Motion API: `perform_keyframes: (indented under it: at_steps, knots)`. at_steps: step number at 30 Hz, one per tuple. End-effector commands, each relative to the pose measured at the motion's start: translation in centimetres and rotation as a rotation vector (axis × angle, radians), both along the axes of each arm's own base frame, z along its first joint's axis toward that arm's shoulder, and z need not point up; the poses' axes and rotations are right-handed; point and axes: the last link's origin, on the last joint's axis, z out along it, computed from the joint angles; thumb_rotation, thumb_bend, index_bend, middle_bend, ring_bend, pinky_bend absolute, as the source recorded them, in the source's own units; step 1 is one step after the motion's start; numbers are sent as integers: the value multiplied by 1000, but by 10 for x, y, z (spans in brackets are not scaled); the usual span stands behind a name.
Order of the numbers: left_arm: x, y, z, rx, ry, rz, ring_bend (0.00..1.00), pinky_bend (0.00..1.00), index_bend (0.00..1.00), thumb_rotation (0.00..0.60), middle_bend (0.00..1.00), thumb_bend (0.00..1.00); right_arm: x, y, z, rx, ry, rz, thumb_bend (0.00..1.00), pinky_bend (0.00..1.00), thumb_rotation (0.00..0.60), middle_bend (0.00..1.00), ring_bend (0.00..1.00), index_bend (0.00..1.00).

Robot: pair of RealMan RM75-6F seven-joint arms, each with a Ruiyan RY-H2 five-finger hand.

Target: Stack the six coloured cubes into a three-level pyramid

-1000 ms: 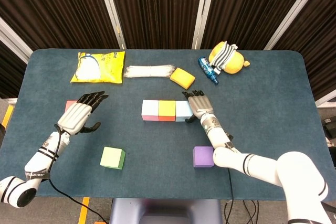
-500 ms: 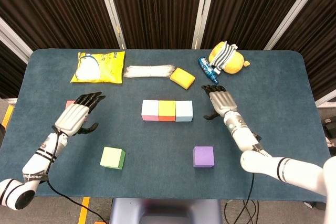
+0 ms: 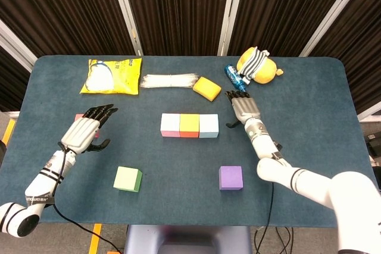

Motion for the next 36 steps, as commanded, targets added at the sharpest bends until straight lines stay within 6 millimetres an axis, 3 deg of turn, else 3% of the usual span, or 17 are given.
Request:
perform_keyframes:
  at_steps: [1,14,20,23,30,36]
  knots:
    - [-1,1,0,-2,2,2,0,90,0,600,0,384,15,-8,-25,20,-17,0,293,20,600,153,0,53]
    - [-3,3,0,-4,4,2,0,90,0,600,0,384,37,-8,-41,27,-40,36,293,20,600,154,0,53]
    - [-10,6,1,3,10,23,0,90,0,600,0,382,33,-2,-30,8,-28,48,293,20,600,154,0,51]
    - [-19,10,2,14,21,55,0,90,0,600,0,383,27,9,-4,-19,-20,78,293,20,600,154,0,44]
    - [-46,9,7,70,81,128,0,90,0,600,0,380,5,60,94,-108,-40,133,293,21,600,154,0,62]
    - [-64,3,8,111,91,195,0,90,0,600,1,380,-29,106,147,-163,-36,131,293,21,600,152,0,77]
